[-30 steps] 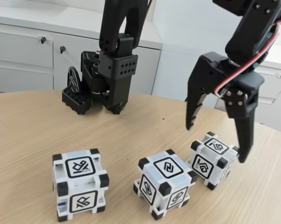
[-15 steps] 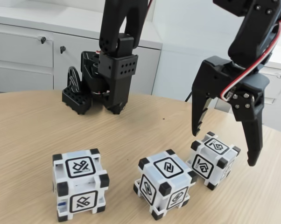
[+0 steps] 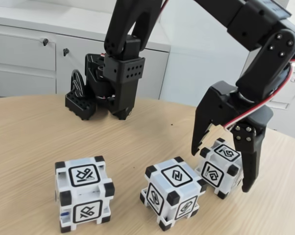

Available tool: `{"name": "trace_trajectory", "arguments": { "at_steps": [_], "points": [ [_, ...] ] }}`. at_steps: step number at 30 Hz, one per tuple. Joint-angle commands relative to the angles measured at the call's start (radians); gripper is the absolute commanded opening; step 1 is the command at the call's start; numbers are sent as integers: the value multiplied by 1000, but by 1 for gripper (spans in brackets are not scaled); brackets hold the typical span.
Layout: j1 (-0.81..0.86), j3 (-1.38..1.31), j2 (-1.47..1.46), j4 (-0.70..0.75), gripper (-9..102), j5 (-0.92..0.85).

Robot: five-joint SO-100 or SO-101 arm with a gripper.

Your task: Stack cubes from left to right.

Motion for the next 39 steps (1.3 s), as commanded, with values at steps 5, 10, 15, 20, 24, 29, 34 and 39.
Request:
{"name": "trace_trajectory", "arguments": {
  "at_steps": [5,10,15,20,24,29,34,39],
  "points": [
    [15,-38,14,5,31,-3],
    [15,-38,20,5,25,11],
    [14,-38,21,5,21,31],
    [14,-40,21,5,19,41],
    [15,-40,25,9,19,43],
    [15,-40,173,23,19,54],
    [18,-21,443,25,19,55],
    [28,-9,715,44,19,51]
  ]
}}
